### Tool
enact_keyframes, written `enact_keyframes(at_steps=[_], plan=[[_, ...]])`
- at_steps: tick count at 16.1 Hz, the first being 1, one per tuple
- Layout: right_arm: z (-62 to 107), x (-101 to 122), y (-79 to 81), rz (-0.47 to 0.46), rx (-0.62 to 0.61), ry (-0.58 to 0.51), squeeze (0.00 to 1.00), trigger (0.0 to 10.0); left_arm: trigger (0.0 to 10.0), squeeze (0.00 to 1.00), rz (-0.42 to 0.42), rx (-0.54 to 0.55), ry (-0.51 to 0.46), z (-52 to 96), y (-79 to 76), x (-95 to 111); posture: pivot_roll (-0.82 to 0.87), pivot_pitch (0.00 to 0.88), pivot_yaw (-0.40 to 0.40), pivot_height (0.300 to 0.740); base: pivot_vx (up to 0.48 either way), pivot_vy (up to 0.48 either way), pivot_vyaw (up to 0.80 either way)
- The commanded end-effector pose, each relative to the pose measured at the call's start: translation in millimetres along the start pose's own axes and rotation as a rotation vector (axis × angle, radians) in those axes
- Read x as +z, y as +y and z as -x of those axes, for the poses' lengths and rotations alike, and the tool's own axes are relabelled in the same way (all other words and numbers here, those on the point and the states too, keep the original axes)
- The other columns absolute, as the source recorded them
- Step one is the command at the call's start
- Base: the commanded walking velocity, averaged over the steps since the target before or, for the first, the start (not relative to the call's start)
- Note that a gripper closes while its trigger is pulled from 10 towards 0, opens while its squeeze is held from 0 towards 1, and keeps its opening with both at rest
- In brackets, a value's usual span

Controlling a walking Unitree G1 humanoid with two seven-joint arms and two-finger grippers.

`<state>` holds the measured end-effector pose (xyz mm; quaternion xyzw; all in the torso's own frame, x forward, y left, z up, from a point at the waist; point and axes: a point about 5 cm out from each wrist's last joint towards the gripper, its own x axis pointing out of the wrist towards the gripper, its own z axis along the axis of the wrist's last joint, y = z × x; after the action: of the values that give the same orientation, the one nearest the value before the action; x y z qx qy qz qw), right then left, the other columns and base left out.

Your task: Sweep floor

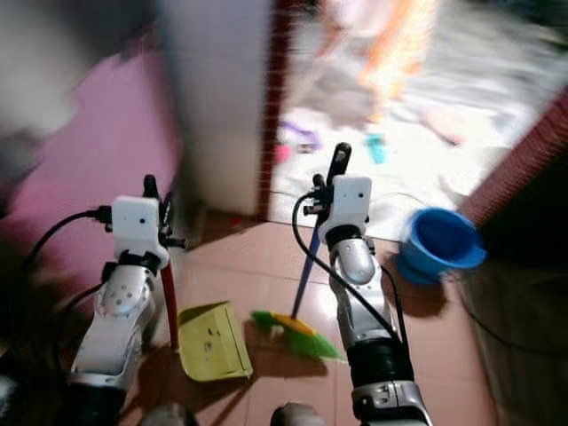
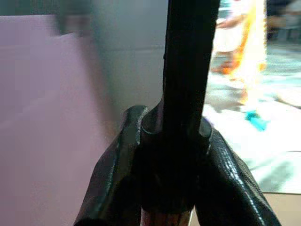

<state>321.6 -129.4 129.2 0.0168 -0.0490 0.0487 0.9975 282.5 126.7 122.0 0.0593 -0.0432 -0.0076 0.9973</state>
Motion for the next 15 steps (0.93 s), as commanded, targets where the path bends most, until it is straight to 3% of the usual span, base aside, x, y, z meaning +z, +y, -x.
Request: enact_keyframes(at_steps=[1, 6, 10, 15], plan=[[-0.4, 11.4, -6.4, 0.037, -0.007, -0.052, 0.0, 10.0, 10.0, 0.0, 0.029, -0.039, -0.059, -3.5, -14.0, 12.2, -0.06, 0.038, -0.091, 0.74, 0.424, 0.0, -0.66], [-4.0, 15.4, -2.8, 0.049, 0.02, -0.068, 0.0, 10.0, 10.0, 0.0, 0.037, -0.053, -0.052, -3.7, -18.3, 10.3, -0.06, 0.055, -0.087, 0.74, 0.443, 0.0, -0.32], [-5.3, 19.9, 4.1, 0.071, 0.081, -0.088, 0.0, 10.0, 10.0, 0.0, 0.039, -0.05, -0.039, -2.8, -23.0, 9.0, -0.06, 0.062, -0.089, 0.74, 0.426, 0.0, 0.79], [-7.8, 22.2, 5.4, 0.075, 0.107, -0.1, 0.0, 10.0, 10.0, 0.0, 0.038, -0.047, -0.025, -3.0, -24.6, 7.7, -0.06, 0.069, -0.086, 0.74, 0.0, 0.0, 0.78]])
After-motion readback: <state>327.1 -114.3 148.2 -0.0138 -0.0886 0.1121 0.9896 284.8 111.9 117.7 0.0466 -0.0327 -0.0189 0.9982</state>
